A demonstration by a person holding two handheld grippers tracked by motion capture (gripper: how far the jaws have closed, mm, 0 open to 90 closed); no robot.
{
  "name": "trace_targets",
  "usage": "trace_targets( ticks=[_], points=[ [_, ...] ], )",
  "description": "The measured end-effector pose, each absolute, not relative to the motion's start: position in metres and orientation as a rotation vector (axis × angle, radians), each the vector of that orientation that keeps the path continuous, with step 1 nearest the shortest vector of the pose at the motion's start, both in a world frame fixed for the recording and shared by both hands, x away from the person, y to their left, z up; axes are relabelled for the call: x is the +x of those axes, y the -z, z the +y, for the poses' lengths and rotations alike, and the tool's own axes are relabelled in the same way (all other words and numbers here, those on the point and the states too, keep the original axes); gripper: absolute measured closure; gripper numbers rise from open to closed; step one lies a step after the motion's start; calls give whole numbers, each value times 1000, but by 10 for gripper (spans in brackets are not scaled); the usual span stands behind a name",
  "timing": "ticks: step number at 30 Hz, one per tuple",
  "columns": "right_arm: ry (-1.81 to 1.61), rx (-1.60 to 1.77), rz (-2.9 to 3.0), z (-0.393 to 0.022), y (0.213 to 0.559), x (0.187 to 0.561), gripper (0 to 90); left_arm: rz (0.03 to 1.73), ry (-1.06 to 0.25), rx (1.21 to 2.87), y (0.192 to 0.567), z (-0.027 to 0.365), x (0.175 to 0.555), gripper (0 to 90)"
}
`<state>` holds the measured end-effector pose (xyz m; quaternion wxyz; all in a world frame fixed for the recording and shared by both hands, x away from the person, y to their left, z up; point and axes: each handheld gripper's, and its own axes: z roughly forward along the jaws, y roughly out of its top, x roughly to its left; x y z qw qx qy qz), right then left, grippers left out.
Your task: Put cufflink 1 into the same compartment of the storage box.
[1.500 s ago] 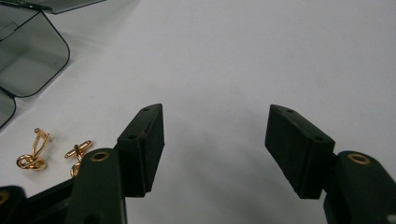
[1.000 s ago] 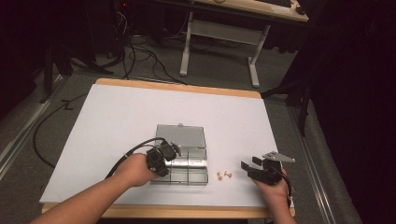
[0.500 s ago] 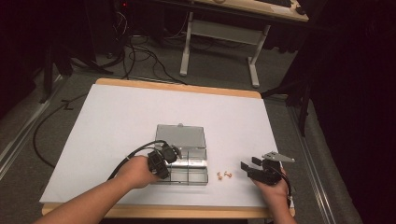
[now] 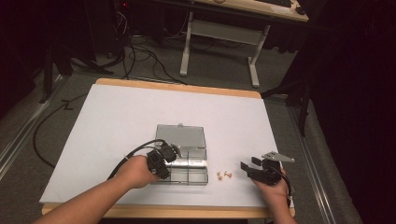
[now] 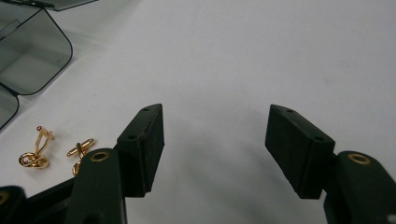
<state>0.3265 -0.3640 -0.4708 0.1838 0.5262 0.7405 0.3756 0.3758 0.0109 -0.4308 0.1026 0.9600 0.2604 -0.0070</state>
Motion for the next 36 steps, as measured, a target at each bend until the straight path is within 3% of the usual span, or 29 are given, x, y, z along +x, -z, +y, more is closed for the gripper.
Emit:
trace_targets(
  ticks=[12,23,36],
  points=[
    [-1064,1476,2087,-363,471,327,379,782,34,2779,408,20,373,692],
    [-1063,1490,2085,-363,471,327,379,852,-43,2739,385,49,378,692],
    [-1057,1489,2088,-362,472,327,379,975,-66,2743,403,104,376,685]
  ],
)
